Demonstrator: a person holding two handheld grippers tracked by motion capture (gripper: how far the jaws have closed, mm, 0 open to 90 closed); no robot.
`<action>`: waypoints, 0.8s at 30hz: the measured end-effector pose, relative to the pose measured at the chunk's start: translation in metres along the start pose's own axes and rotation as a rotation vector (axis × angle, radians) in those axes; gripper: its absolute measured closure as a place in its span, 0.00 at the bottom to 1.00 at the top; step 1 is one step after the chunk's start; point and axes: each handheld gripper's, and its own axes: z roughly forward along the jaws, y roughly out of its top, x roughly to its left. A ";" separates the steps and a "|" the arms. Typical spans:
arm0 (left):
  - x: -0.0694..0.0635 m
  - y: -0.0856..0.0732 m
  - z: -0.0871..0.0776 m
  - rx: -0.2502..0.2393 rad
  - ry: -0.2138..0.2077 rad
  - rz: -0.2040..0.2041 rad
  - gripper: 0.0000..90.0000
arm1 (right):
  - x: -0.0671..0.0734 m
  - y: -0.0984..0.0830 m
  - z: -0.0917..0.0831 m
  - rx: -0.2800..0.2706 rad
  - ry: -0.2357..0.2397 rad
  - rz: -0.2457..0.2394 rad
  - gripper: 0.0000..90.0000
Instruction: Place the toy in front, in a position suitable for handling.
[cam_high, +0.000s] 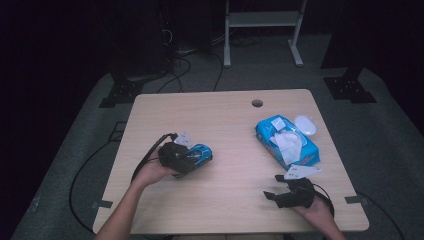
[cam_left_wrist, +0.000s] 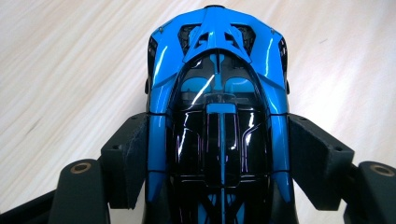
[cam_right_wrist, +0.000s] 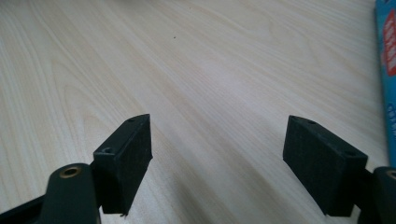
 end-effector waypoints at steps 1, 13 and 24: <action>-0.005 0.004 0.003 -0.004 -0.009 0.009 0.31 | -0.001 0.000 -0.001 -0.003 -0.003 0.003 0.25; -0.053 0.039 0.036 0.005 -0.102 0.129 0.31 | -0.003 0.000 -0.007 -0.021 -0.023 0.001 0.25; -0.073 0.040 0.061 0.057 -0.141 0.176 0.31 | -0.001 0.004 -0.014 -0.047 -0.056 -0.013 0.26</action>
